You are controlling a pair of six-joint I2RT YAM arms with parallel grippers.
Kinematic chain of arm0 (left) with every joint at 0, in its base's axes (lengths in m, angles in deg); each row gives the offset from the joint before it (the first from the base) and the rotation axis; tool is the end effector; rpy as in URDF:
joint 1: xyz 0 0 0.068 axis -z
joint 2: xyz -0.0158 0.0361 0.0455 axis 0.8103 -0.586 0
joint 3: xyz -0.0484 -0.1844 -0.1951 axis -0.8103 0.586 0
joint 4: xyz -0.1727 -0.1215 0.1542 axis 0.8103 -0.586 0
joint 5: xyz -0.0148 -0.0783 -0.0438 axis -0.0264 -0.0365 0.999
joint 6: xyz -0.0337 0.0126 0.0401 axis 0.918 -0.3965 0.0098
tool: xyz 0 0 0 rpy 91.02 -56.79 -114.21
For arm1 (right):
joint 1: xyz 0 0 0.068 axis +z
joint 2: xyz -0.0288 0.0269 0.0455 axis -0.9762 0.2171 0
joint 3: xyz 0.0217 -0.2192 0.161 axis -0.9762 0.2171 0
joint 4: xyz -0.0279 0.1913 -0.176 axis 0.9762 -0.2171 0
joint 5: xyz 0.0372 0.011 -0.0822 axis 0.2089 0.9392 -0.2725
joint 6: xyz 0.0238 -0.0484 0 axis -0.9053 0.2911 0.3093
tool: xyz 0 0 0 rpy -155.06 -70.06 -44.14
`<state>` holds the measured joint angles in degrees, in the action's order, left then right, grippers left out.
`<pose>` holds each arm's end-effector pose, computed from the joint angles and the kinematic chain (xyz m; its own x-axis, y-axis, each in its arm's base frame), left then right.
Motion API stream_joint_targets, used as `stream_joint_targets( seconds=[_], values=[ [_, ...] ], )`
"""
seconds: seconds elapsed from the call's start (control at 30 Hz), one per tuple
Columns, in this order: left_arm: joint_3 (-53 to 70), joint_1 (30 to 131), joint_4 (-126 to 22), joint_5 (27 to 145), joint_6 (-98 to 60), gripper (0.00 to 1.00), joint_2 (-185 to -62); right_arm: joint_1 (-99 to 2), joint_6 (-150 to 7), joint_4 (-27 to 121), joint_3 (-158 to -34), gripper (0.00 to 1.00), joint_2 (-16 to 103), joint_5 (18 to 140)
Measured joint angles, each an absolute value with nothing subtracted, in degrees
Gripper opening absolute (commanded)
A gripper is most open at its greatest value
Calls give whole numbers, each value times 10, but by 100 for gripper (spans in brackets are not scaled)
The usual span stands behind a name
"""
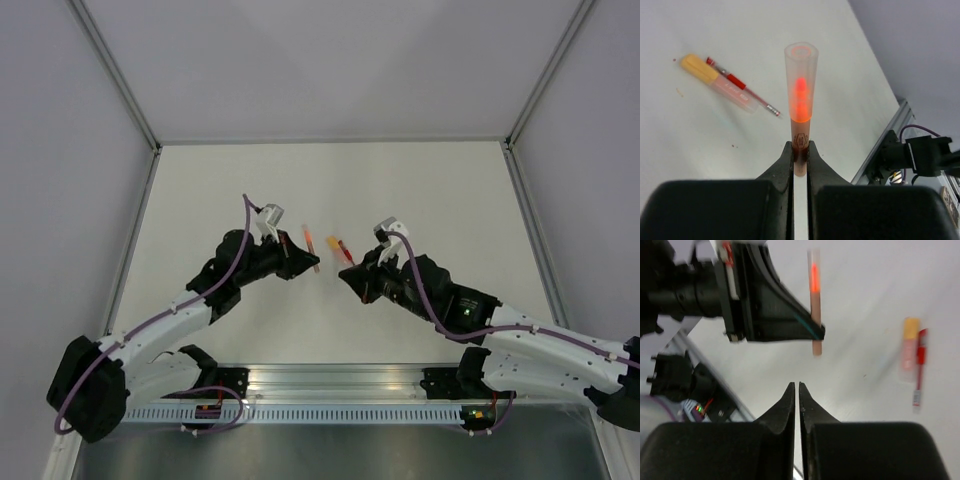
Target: Insert the pens into the pen caps
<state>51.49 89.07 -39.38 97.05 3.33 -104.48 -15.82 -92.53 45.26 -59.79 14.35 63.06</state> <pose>0.1780 -0.1390 0.2511 -0.6019 -0.2224 -0.7670 0.5680 0.5558 -0.6070 0.1065 0.1866 0.2981 -0.4863 0.0736 -0.8707 -0.6542 0.6299 0.4186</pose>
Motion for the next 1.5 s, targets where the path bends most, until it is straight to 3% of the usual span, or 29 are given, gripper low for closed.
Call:
stream_joint_targets(
  seconds=[0.27,0.7,0.87,0.97,1.17,1.33,1.43,1.47,1.5],
  values=[
    [467,890,-461,929,57,2,-1210,-158,-925,405,-620,13,78,417],
    [408,879,-512,916,81,4,-1358,-159,-938,390,-562,18,11,362],
    [401,868,-525,916,88,16,-1398,-159,-943,391,-561,19,16,362],
    [394,858,-534,921,93,29,-1409,-158,-946,391,-561,19,23,362],
    [392,851,-546,921,98,43,-1397,-159,-950,391,-561,20,33,362],
    [392,850,-566,911,97,61,-1356,-158,-950,392,-561,25,51,367],
    [403,847,-569,908,92,74,-1298,-159,-949,394,-561,31,65,373],
    [410,847,-568,904,88,87,-1271,-159,-949,395,-561,35,71,376],
    [417,847,-565,899,81,91,-1245,-159,-949,396,-561,37,75,380]
  ],
)
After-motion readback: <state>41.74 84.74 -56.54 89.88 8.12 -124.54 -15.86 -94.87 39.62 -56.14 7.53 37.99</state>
